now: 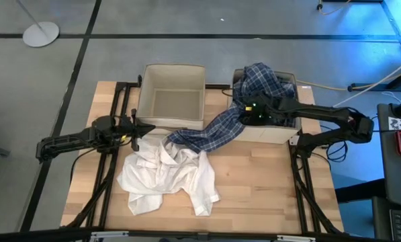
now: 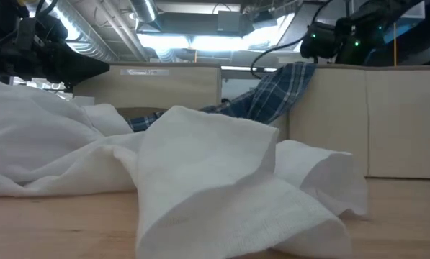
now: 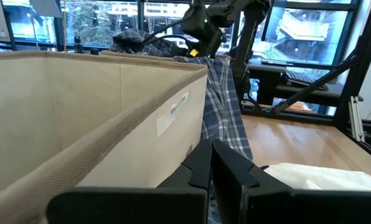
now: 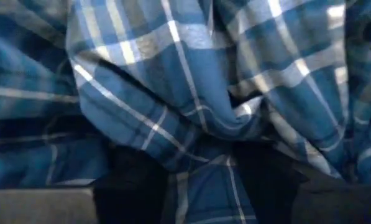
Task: Sort clothes
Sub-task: Put the blue plaid polo shirt in the right laundry organizer
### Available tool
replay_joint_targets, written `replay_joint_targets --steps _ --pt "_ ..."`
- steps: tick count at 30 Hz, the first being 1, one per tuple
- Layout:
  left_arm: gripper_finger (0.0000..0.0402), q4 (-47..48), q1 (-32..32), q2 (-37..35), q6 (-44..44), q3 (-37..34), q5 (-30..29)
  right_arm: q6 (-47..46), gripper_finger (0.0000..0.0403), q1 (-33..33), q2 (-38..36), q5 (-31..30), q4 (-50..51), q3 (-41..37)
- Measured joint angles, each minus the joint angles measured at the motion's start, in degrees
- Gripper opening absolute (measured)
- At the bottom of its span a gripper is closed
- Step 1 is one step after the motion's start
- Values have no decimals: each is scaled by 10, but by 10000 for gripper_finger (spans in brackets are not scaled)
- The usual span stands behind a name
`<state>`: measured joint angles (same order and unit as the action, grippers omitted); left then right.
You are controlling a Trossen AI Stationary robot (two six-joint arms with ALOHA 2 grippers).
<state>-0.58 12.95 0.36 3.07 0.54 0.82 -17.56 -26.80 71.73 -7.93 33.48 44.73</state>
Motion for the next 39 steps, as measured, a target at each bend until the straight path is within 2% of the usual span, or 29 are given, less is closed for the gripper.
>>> replay_joint_targets --steps 3,7,13,17,20,23,25,29,32,35,39 --pt "4 0 0 0 8 0 0 3 188 2 -12 1 35 35" --pt "4 0 0 0 10 0 0 3 188 2 -26 11 99 121" --pt "4 0 0 0 10 0 0 -8 188 8 -31 65 191 253" --pt "4 0 0 0 10 0 0 -18 188 54 -31 71 206 306" --pt "4 0 0 0 10 0 0 -24 188 112 -31 68 196 320" --pt "4 0 0 0 10 0 0 -30 188 186 -31 30 173 320" --pt "4 0 0 0 10 0 0 -30 188 244 -27 -22 160 320" --pt "4 0 0 0 10 0 0 -20 188 360 -13 -203 128 303" --pt "4 0 0 0 9 0 0 31 188 426 7 -285 93 276" --pt "4 0 0 0 8 0 0 85 188 466 36 -321 67 255" --pt "4 0 0 0 8 0 0 161 188 480 84 -317 62 245"
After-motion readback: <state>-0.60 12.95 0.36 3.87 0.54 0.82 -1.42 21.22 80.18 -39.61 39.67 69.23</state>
